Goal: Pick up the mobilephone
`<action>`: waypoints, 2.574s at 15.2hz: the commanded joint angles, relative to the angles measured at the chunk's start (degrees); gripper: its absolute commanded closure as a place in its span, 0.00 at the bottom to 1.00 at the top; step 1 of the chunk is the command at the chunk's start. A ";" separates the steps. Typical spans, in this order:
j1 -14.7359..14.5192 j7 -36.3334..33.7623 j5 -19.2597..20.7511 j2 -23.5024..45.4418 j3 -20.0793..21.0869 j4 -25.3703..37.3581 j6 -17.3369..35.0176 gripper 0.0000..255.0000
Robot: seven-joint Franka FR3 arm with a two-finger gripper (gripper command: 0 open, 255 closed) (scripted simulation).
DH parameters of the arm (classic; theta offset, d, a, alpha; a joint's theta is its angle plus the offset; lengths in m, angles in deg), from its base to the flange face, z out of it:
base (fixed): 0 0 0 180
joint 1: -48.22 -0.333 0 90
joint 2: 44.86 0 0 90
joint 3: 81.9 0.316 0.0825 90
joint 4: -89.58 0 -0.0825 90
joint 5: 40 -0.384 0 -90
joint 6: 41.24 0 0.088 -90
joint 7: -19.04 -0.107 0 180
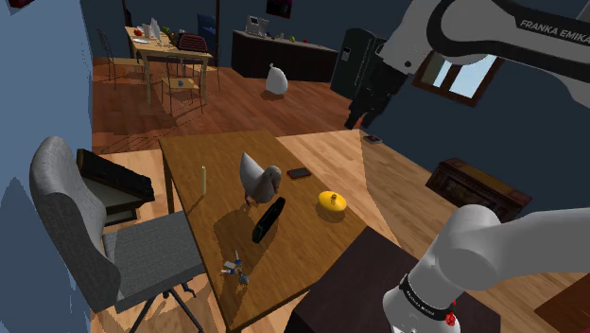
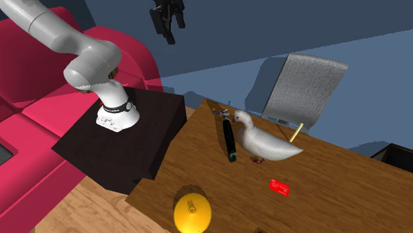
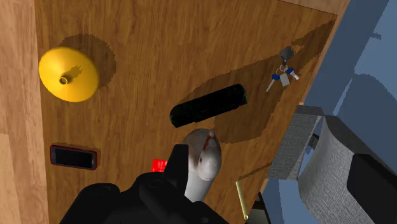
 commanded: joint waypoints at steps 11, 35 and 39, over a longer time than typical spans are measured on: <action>3.71 -15.11 -3.38 10.56 6.13 -9.55 19.54 0.00; 8.19 -55.47 1.90 60.67 10.49 -2.19 59.87 0.00; 6.66 -60.93 1.95 69.63 8.07 2.57 63.59 0.00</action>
